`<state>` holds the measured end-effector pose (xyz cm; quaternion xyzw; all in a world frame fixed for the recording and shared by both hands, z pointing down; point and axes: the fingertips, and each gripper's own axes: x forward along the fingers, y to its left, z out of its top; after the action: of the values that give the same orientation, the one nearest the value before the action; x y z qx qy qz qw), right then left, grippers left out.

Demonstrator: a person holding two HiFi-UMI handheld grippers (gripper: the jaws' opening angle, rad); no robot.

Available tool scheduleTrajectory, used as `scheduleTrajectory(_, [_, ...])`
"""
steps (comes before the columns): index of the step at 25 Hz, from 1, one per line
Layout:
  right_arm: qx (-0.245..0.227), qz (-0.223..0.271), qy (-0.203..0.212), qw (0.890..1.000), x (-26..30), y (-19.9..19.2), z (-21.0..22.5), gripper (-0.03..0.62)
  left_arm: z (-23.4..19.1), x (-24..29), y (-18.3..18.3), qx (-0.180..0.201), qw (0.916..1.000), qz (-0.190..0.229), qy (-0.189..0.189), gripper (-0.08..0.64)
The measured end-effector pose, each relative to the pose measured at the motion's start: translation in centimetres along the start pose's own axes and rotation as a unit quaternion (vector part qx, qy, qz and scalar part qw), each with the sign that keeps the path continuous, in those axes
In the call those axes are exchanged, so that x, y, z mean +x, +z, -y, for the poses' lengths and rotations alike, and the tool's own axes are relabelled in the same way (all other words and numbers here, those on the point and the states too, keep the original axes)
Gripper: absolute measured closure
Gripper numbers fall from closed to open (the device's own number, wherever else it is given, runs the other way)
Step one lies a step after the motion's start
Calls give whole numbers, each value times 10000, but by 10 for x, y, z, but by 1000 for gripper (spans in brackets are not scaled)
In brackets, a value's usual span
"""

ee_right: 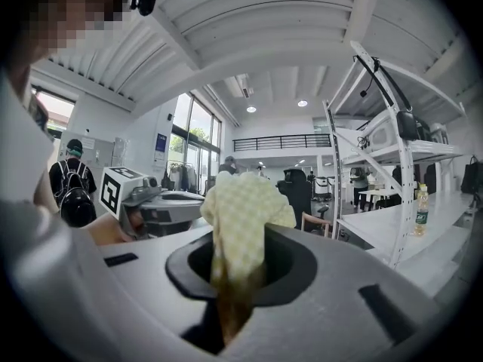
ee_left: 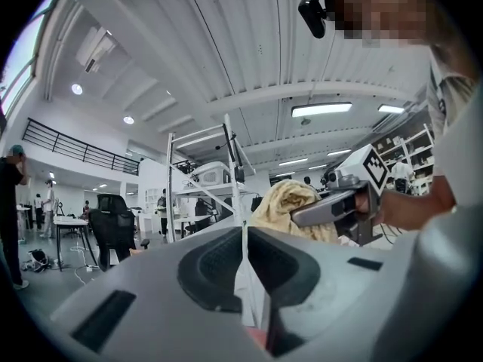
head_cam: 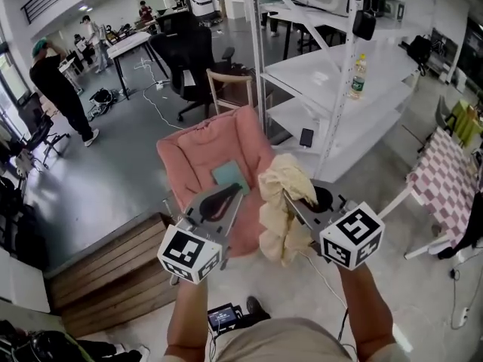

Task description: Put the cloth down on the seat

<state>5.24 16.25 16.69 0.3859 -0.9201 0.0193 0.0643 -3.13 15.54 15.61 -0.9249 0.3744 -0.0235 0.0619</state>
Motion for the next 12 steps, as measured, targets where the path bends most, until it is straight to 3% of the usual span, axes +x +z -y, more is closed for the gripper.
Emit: scheduleTrajectory(12, [-132,-51,-316,9994,81,17,13,540,-87,-2,-15,-43,9997,187,-133,535])
